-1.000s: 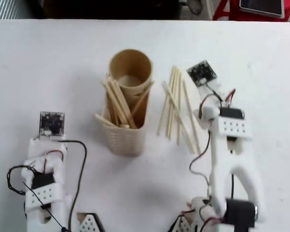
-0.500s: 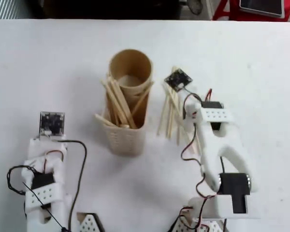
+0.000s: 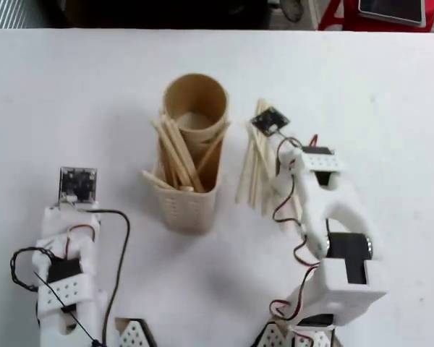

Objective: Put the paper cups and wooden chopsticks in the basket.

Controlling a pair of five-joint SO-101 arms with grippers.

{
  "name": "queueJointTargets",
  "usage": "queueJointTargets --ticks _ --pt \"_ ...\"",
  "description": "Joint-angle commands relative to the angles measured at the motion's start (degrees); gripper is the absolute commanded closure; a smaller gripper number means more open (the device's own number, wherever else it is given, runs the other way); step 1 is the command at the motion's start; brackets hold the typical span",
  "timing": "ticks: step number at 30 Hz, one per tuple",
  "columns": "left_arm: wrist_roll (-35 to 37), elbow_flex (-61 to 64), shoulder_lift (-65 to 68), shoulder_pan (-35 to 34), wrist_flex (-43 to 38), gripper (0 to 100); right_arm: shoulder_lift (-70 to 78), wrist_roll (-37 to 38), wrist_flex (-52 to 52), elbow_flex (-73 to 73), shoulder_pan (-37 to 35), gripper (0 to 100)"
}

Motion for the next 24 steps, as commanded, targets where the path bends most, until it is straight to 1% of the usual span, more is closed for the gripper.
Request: queueJointTargets --ticks 1,4,7,10,14,17,20,22,24 --pt "-0.7 -0.09 -0.92 -0.48 0.09 90 -0.4 0.26 0.31 -2.64 4.09 98.0" --pt "-0.7 -0.09 -0.92 -0.48 0.09 90 -1.71 0.18 2.15 -3.43 7.52 98.4" --pt "-0.7 -0.09 -0.92 -0.48 0.09 90 -6.55 -2.99 3.82 -3.69 11.3 98.1" --pt "-0.7 -0.09 -0.92 -0.48 0.09 90 -14.81 -5.54 4.35 -3.08 13.85 98.1" --pt "-0.7 -0.09 -0.92 -0.48 0.09 90 -28.97 -9.41 9.27 -2.55 14.99 98.1" --pt "-0.7 -0.09 -0.92 -0.48 0.09 90 -41.36 -12.57 14.73 -2.55 14.37 98.1" --pt "-0.7 -0.09 -0.92 -0.48 0.09 90 -54.9 -16.35 18.51 -2.55 11.47 98.1" --pt "-0.7 -0.09 -0.92 -0.48 0.09 90 -64.4 -18.99 20.35 -2.73 7.78 98.1" --pt "-0.7 -0.09 -0.92 -0.48 0.09 90 -72.84 -21.27 20.7 -2.73 2.33 98.1"
